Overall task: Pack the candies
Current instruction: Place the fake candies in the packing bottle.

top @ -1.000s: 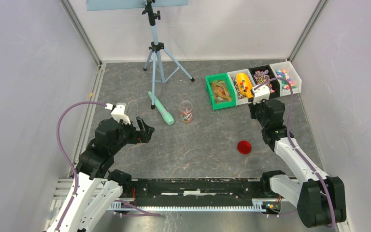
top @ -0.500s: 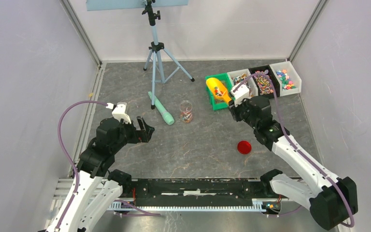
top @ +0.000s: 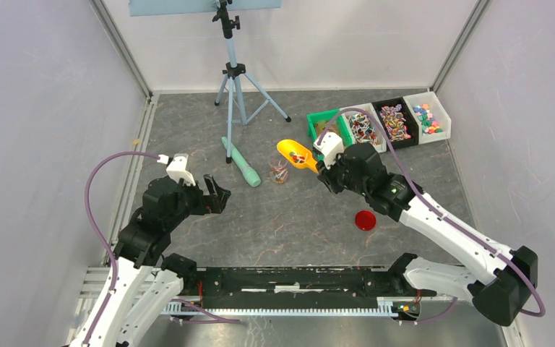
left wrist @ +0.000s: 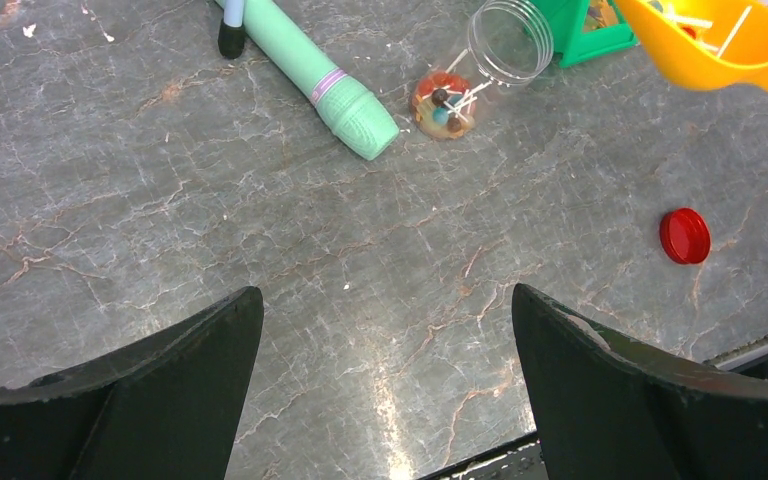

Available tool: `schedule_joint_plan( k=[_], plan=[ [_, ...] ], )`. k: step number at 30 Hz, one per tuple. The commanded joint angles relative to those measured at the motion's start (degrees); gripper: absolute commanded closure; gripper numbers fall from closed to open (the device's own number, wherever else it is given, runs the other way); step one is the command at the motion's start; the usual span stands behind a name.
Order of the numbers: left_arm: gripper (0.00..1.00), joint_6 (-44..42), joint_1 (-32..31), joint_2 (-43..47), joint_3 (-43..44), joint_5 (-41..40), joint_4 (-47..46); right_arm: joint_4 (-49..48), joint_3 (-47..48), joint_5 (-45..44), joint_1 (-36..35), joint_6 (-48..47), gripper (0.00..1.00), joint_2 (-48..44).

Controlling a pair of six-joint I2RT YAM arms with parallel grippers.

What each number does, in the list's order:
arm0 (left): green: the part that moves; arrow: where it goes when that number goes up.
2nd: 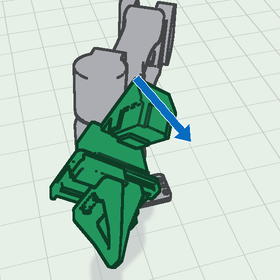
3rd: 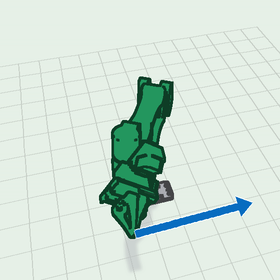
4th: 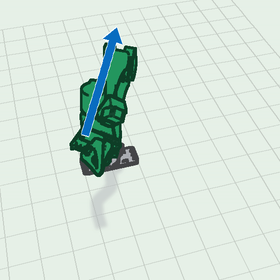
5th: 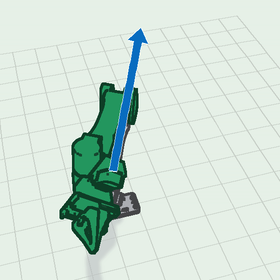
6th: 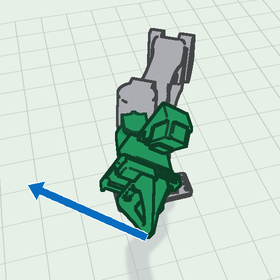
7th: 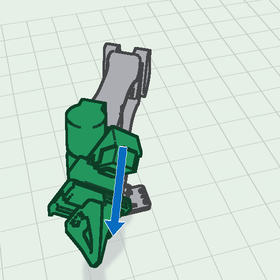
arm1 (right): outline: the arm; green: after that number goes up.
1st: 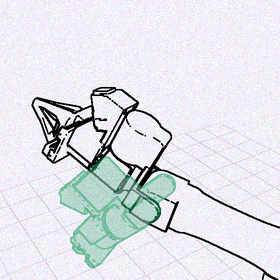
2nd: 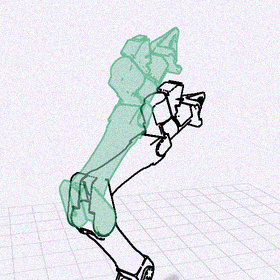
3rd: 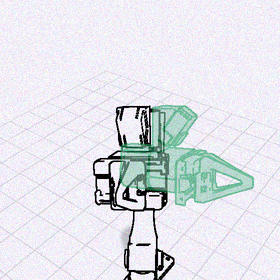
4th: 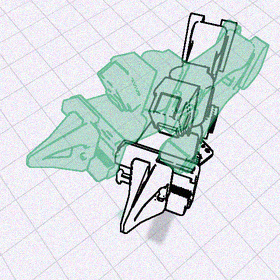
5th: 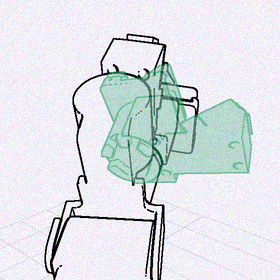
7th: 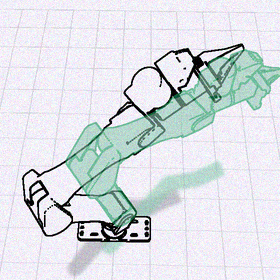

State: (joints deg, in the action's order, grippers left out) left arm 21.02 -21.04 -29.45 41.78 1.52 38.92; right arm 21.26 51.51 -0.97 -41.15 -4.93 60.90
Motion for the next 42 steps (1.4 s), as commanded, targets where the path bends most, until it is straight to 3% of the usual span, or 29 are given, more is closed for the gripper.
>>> schedule_joint_plan(
  k=[1, 21, 42],
  plan=[
    [0.0, 0.0, -0.1, 0.6, 0.1, -0.9, -1.2, 6.1, 8.3, -3.6, -1.4, 2.1, 1.0, 3.2],
    [0.0, -0.2, -0.1, 2.1, 0.0, -1.2, -1.1, 21.1, 23.2, -7.5, -6.7, 3.0, 1.0, 11.9],
    [0.0, -0.4, -0.1, 2.0, -0.1, -1.2, -1.3, 35.1, 37.2, -9.8, -7.6, 2.0, 1.0, 22.8]
  ],
)
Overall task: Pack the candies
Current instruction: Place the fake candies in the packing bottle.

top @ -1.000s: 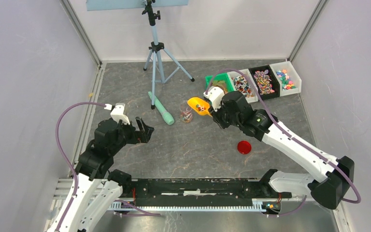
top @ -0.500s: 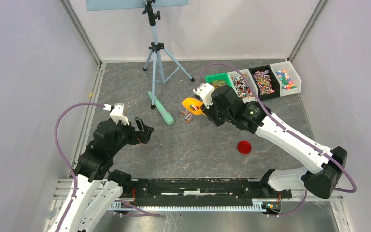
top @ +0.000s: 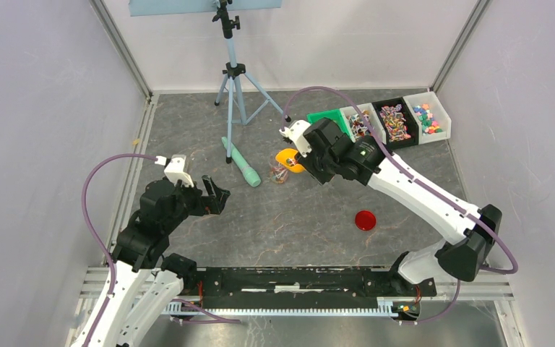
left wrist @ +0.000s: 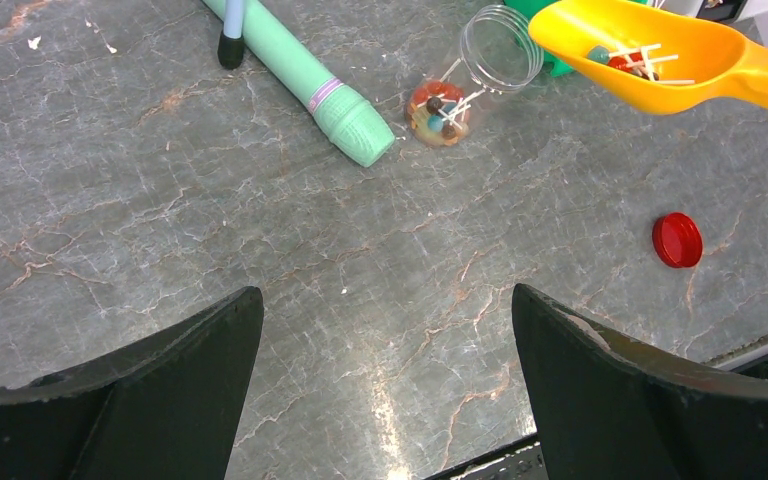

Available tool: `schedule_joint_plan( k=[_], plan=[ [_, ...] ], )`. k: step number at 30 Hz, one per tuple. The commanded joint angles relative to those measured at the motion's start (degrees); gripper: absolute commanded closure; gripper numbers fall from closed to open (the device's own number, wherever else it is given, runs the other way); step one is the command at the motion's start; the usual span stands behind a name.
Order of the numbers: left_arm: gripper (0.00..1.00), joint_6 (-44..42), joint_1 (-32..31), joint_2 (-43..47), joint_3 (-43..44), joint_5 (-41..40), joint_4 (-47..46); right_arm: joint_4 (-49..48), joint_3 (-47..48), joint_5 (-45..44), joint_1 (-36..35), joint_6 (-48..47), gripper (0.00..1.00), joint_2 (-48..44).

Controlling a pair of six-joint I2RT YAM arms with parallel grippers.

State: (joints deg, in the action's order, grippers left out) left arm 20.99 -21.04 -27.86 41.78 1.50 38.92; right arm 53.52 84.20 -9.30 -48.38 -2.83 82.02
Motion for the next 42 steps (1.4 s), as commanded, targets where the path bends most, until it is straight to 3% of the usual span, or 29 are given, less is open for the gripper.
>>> schedule_joint_plan(
  k=[1, 24, 42],
  plan=[
    [0.0, -0.3, -0.1, 0.4, 0.0, -1.3, -1.3, 3.3, 5.2, -1.6, -0.3, -0.1, 1.0, 2.4],
    [0.0, -0.4, -0.1, 1.4, -0.1, -1.3, -1.3, 12.3, 15.1, -3.4, -0.7, -0.3, 1.0, 9.6],
    [0.0, -0.5, -0.1, 1.5, -0.1, -1.4, -1.2, 13.6, 16.9, -1.5, -0.8, 0.0, 1.0, 9.9]
  ],
)
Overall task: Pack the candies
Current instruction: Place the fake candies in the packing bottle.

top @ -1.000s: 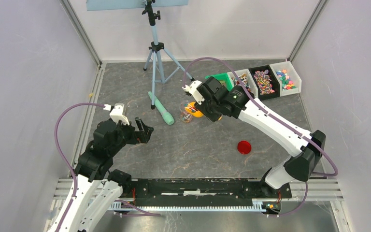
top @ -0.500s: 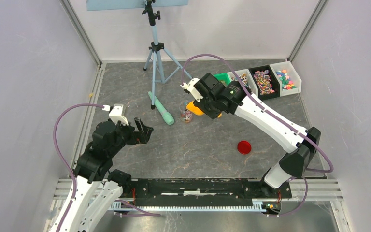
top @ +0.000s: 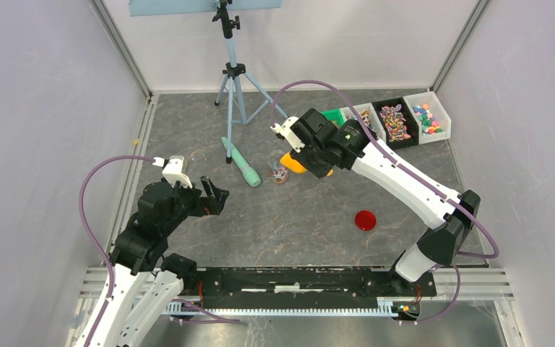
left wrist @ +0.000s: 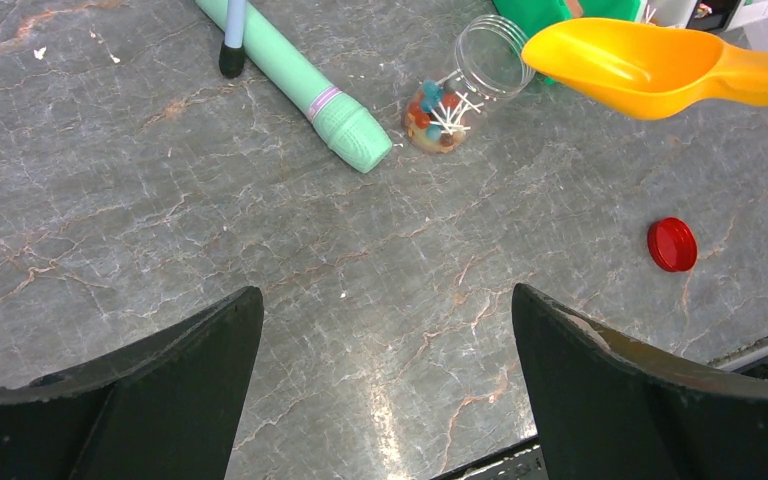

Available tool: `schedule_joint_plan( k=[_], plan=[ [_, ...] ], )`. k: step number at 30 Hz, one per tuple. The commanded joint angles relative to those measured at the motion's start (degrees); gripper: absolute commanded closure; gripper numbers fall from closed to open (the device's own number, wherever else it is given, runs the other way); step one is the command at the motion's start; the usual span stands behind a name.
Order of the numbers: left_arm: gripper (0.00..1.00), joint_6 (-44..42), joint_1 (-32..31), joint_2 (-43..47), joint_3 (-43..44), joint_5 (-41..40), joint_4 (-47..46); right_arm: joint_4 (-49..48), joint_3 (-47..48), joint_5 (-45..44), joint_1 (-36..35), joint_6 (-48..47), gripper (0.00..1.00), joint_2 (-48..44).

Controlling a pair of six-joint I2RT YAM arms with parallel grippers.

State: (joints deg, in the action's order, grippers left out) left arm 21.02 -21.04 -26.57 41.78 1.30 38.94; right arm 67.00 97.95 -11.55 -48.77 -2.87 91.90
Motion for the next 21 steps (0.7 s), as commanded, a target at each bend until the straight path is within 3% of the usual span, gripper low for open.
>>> schedule_joint_plan(
  k=[1, 5, 16, 21],
  plan=[
    [0.0, -0.5, -0.2, 0.3, -0.1, -1.1, -1.2, 0.1, 3.4, 0.8, -0.5, -0.3, 1.0, 0.0],
    [0.0, -0.6, -0.1, 0.6, -0.2, -1.1, -1.2, -1.7, 2.0, 0.2, -0.6, -2.8, 1.0, -2.0],
    [0.0, -0.8, -0.1, -0.1, -0.3, -1.1, -1.4, -34.7, -31.7, -7.3, -0.9, -16.0, 1.0, -23.9],
    [0.0, -0.9, -0.1, -1.0, -0.4, -0.5, -1.6, -42.5, -38.2, -11.8, -0.8, -18.5, 1.0, -30.9]
  ],
)
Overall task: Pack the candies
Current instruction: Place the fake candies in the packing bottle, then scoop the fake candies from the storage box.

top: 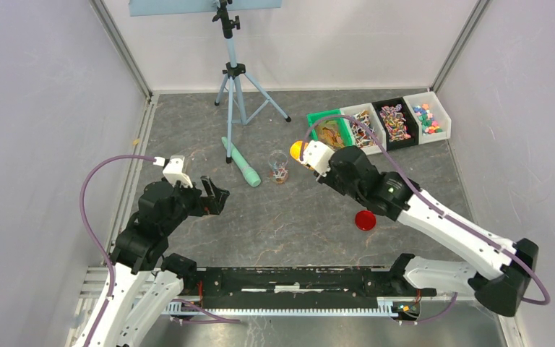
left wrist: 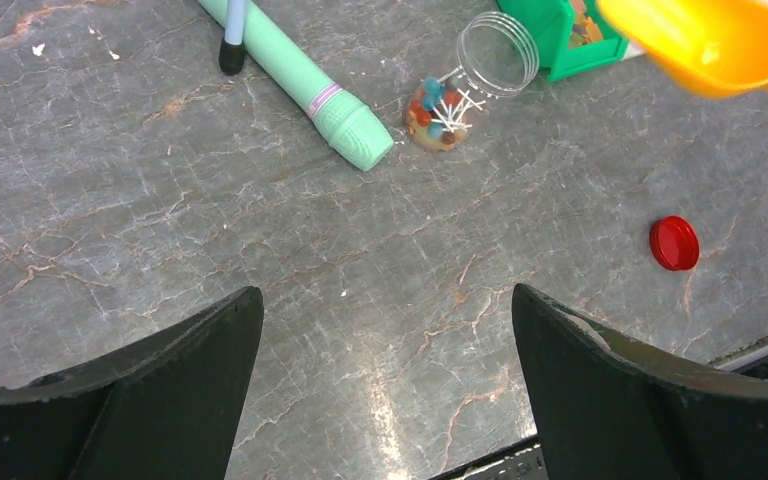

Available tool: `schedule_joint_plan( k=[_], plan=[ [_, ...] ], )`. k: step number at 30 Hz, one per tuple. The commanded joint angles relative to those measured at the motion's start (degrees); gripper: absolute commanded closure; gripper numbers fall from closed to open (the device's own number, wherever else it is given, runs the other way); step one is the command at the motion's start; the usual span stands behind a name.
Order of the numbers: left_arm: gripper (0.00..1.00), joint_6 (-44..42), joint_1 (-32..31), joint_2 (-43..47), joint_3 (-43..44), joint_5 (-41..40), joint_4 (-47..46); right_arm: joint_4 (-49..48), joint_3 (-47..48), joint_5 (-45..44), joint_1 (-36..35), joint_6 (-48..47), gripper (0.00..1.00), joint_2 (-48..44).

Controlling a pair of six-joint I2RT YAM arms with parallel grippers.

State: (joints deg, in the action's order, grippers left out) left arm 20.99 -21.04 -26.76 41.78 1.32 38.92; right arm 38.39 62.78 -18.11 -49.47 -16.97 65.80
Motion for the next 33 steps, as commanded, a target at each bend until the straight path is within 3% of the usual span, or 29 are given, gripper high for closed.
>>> schedule_joint_plan(
  k=[1, 5, 8, 23, 33],
  plan=[
    [0.0, -0.9, -0.1, -0.8, -0.4, -0.5, -1.5, -15.0, -4.1, -6.2, 0.0, -5.7, 1.0, -5.9],
    [0.0, -0.9, -0.1, -0.5, -0.3, -0.6, -1.6, -19.9, -8.6, -14.5, 0.0, -10.1, 1.0, -8.7],
    [0.0, -0.9, -0.1, -0.3, -0.5, -0.4, -1.7, -19.3, -6.6, -18.3, 2.0, -9.4, 1.0, -7.1],
    [0.0, -1.0, -0.2, 0.0, -0.7, 1.1, -2.2, 7.2, 19.9, -5.4, 25.8, 7.7, 1.0, 16.9],
    [0.0, -1.0, -0.5, -0.1, -0.8, 2.0, -2.5, 16.1, 25.5, -4.1, 30.2, 8.7, 1.0, 27.1]
  ],
)
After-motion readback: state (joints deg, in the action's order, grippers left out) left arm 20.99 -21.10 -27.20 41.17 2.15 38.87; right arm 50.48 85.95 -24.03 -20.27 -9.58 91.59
